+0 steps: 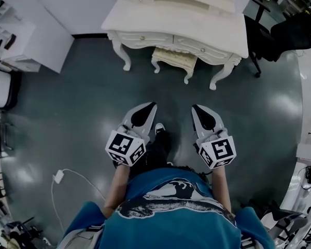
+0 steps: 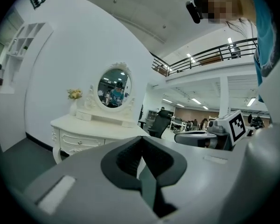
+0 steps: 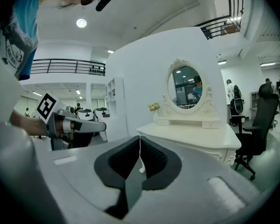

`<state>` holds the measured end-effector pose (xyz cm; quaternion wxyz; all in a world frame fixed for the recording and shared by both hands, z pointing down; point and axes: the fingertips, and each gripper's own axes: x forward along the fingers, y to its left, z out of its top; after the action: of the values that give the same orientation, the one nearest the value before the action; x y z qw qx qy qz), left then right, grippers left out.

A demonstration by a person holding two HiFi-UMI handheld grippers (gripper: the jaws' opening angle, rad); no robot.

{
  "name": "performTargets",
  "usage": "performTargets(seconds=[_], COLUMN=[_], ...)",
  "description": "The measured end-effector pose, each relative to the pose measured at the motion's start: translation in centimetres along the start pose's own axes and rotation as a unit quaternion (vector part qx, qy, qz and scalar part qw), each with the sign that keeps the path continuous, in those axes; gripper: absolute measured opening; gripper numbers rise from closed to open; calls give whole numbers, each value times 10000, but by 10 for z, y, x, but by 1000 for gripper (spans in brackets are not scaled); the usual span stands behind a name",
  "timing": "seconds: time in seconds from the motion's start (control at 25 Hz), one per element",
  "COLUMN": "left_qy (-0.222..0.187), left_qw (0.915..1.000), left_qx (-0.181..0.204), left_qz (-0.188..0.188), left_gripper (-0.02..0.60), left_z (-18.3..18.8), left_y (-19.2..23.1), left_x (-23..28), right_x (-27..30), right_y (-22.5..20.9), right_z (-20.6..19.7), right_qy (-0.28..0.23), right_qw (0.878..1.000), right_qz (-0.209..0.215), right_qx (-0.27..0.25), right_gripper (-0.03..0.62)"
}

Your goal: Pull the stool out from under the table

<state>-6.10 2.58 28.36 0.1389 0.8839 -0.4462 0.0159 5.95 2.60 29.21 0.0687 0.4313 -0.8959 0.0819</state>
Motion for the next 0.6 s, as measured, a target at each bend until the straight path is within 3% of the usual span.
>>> performTargets(seconds=[0.24, 0.6], left_qy=[122, 569], left_qw=[9999, 9979], left_qx=[-53, 30], left_qz=[-47, -303], left_gripper=[14, 14], left_z=[1, -11], left_y=[41, 72], left_x=[38, 74], right_x=[35, 62], right_y=[-32, -71], right_z=[-12, -17], right_qy=[353, 485], right_qw=[9992, 9965], right_qz=[-175, -604], right_qx=[111, 308], right_gripper=[8, 8])
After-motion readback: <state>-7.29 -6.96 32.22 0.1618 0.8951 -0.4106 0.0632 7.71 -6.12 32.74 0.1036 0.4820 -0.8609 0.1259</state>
